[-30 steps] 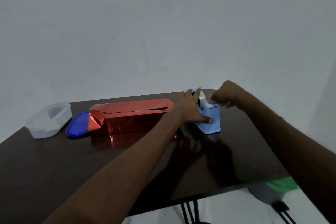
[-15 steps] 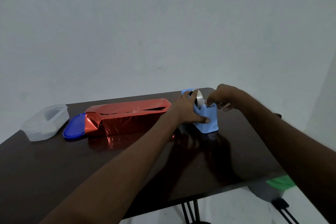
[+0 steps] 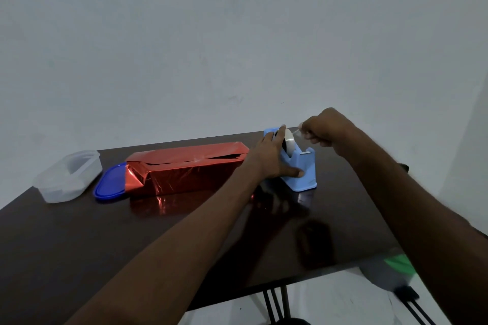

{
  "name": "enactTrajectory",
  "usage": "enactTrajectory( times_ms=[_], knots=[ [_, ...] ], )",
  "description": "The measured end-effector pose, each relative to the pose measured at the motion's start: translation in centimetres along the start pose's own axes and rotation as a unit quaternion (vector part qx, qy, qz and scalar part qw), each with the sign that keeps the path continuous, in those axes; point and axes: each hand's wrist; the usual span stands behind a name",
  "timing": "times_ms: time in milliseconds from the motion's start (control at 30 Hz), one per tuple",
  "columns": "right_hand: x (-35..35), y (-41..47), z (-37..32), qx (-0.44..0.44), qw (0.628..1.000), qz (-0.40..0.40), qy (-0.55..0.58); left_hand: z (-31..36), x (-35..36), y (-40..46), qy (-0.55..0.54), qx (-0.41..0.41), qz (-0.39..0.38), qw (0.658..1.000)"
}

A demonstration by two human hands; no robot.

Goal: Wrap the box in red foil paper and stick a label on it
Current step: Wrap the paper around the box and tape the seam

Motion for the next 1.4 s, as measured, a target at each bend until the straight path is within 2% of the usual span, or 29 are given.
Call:
enactTrajectory(
  times_ms=[267, 400, 667, 767, 933, 1133, 1233, 1400],
  knots=[
    [0.7, -4.0, 7.4, 0.038, 0.991, 0.044, 0.122, -0.4, 0.8, -0.2, 0.002, -0.003, 0.006, 1.000],
    [2.6, -5.1, 9.4, -0.003, 0.980, 0.079, 0.181, -0.3, 0.9, -0.3, 0.002, 0.000, 0.014, 1.000],
    [4.0, -6.3, 10.7, -0.019, 0.979, 0.129, 0.159, -0.6, 0.8, -0.8, 0.009, 0.006, 0.036, 0.999],
    [3.5, -6.4, 10.4, -0.043, 0.977, 0.103, 0.180, -0.8, -0.5, -1.7, -0.008, 0.010, 0.067, 0.998],
    [4.3, -7.1, 8.3, -0.101, 0.979, 0.029, 0.174, -4.0, -4.5, -3.4, 0.052, -0.024, 0.202, 0.978],
    [7.3, -6.3, 2.6, -0.154, 0.976, -0.068, 0.141, -9.5, -7.2, -7.0, 0.104, -0.107, 0.163, 0.975],
    [9.2, -4.7, -1.0, -0.186, 0.969, -0.108, 0.120, -10.6, -6.8, -8.6, 0.122, -0.091, 0.122, 0.981],
    [12.4, -0.5, -5.8, -0.216, 0.954, -0.206, 0.004, -11.3, -5.9, -9.4, 0.121, -0.075, 0.139, 0.980]
  ],
)
Point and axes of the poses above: each hand's wrist, its own y-axis towards the middle knuckle, its own x-axis out of the palm, z = x × y, and after that the axes turned 6 degrees about z, right-handed
